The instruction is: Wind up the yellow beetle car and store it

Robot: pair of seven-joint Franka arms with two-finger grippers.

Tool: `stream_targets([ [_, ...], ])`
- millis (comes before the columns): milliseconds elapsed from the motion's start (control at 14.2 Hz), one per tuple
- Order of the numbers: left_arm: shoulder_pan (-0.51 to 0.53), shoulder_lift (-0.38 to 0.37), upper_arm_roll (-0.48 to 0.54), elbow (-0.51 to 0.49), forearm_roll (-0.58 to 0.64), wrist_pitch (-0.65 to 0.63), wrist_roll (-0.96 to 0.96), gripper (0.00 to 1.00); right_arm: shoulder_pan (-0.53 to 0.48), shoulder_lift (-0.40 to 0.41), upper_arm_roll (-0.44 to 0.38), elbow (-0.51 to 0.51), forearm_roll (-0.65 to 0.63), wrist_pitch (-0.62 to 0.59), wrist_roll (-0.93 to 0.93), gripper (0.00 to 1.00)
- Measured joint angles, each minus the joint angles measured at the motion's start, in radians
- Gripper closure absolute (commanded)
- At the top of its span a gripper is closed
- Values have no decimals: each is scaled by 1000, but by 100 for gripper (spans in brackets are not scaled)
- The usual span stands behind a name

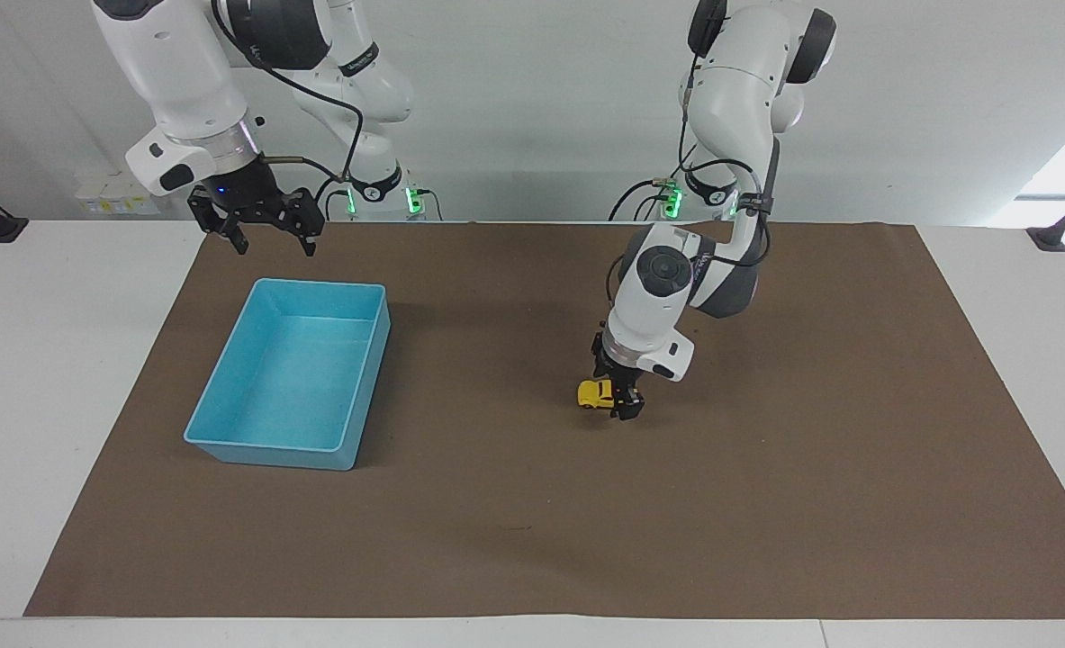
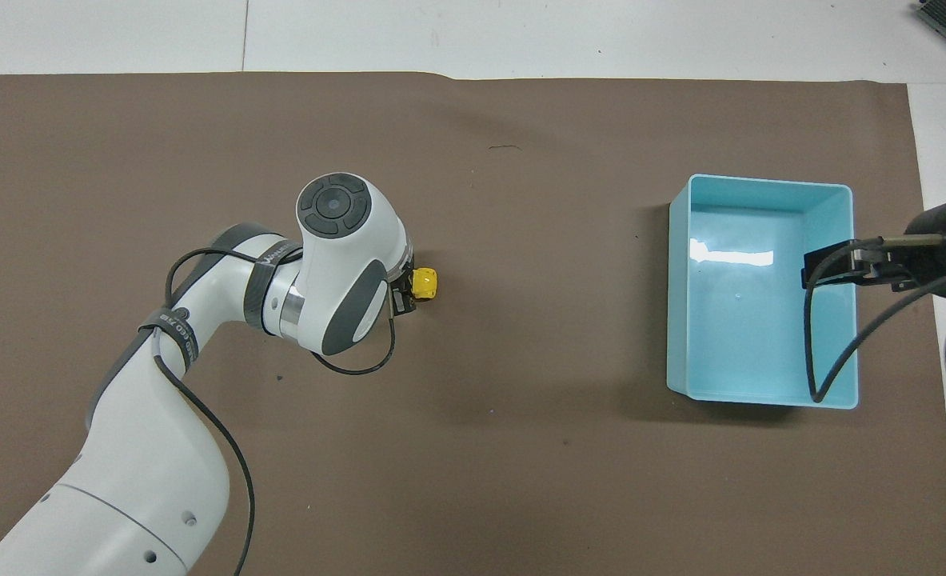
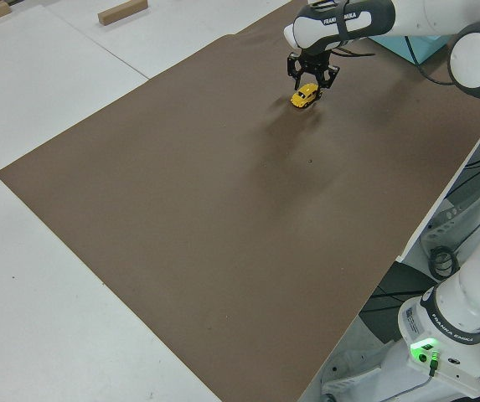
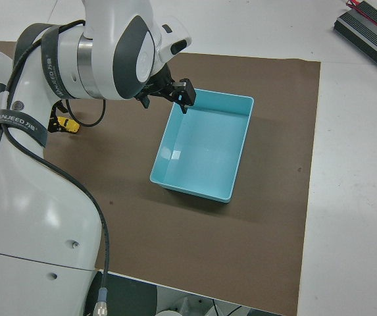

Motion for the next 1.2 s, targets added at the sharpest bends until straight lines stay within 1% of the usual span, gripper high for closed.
stream_targets([
  [71, -1, -1, 0, 0, 0, 0, 12, 90, 0, 0, 0, 0, 0, 0, 0, 0],
  [141, -3, -1, 0, 0, 0, 0, 21, 91, 0, 0, 0, 0, 0, 0, 0, 0],
  [564, -7, -2, 1, -2, 0, 0, 98, 91, 0, 0, 0, 0, 0, 0, 0, 0],
  [917, -6, -7, 7, -9, 0, 0, 114, 91, 0, 0, 0, 0, 0, 0, 0, 0],
  [1200, 9, -21, 19, -31, 0, -2, 140, 89, 0, 0, 0, 0, 0, 0, 0, 0],
])
